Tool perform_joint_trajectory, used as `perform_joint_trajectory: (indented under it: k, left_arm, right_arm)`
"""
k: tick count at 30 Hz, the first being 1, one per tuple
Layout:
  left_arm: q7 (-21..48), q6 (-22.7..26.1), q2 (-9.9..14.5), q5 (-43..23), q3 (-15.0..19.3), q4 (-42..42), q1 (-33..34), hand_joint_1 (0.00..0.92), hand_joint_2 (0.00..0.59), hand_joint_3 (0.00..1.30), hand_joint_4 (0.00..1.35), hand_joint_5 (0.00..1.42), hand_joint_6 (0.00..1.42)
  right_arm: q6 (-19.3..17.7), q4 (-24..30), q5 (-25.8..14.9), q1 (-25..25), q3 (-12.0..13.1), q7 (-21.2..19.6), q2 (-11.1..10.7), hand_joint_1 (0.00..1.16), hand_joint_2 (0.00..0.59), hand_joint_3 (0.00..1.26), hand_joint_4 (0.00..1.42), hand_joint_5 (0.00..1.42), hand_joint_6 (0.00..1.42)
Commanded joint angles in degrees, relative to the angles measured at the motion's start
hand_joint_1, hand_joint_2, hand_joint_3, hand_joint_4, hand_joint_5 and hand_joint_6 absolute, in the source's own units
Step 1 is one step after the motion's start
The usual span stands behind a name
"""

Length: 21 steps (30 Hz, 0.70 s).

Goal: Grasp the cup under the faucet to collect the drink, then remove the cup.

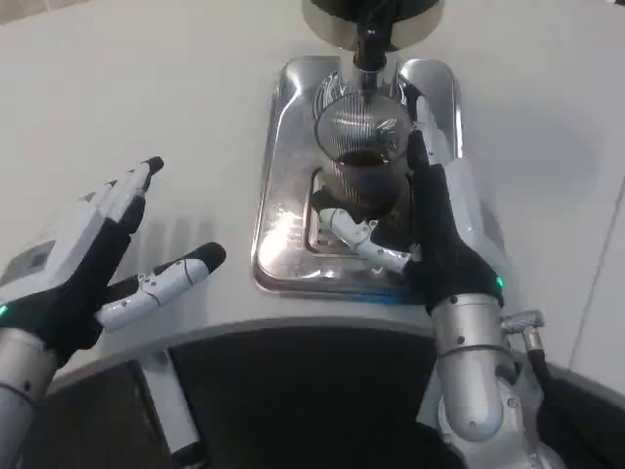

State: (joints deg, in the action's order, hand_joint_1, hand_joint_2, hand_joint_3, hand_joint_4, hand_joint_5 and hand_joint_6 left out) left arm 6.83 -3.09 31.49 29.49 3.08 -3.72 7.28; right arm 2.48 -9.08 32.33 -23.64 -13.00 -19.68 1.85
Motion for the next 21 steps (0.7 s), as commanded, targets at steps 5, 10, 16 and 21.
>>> perform_joint_trajectory:
  k: [5,10,16,21]
  left_arm:
    - [-0.1,-0.1,0.5,-0.1,-0.2,-0.5,-0.6,0.000,0.149,0.00,0.00,0.00,0.00]
    - [0.0,-0.3,0.7,-0.3,-0.1,-0.3,-0.5,0.000,0.149,0.00,0.00,0.00,0.00]
    - [0.1,-0.3,0.8,-0.6,0.1,-0.2,-0.6,0.000,0.149,0.00,0.00,0.00,0.00]
    - [-0.1,-0.4,0.8,-0.7,0.3,-0.1,-0.8,0.000,0.149,0.00,0.00,0.00,0.00]
  right_arm:
    - [0.7,-0.6,0.1,-0.2,0.5,-5.1,2.2,0.98,0.209,0.02,0.02,0.00,0.02]
    - [-0.2,-3.3,-1.6,-0.9,1.6,-7.3,3.2,0.98,0.215,0.03,0.03,0.01,0.03]
    - [-2.2,-8.5,-5.2,-3.1,3.0,-7.3,3.4,0.97,0.217,0.04,0.03,0.02,0.04]
    - [-5.2,-12.5,-8.0,-5.1,3.2,-4.9,2.4,0.95,0.212,0.04,0.03,0.04,0.06]
